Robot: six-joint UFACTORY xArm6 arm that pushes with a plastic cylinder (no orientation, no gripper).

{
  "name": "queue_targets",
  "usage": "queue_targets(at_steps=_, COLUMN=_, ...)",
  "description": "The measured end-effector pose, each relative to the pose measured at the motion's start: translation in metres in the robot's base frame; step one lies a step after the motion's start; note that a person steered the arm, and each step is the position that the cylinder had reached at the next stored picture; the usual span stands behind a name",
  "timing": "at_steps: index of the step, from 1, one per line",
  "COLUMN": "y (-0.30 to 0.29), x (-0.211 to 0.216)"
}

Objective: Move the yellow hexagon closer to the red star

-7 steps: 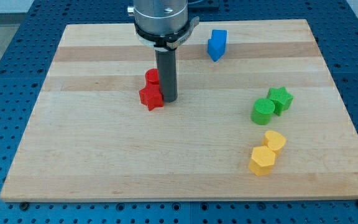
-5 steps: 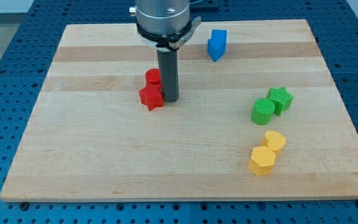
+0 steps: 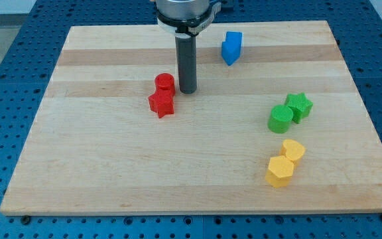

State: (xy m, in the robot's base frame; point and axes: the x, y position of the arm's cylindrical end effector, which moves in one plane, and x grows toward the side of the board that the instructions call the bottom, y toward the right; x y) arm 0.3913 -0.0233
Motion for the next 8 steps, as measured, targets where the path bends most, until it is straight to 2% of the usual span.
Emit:
queue_targets(at_steps=2, y=0.000, x=0.008)
queue_targets(at_steps=3, y=0.000, x=0.031)
queue_targets(at_steps=5, y=-0.007, x=0.095)
queue_targets(at_steps=8, y=0.002, x=0.222)
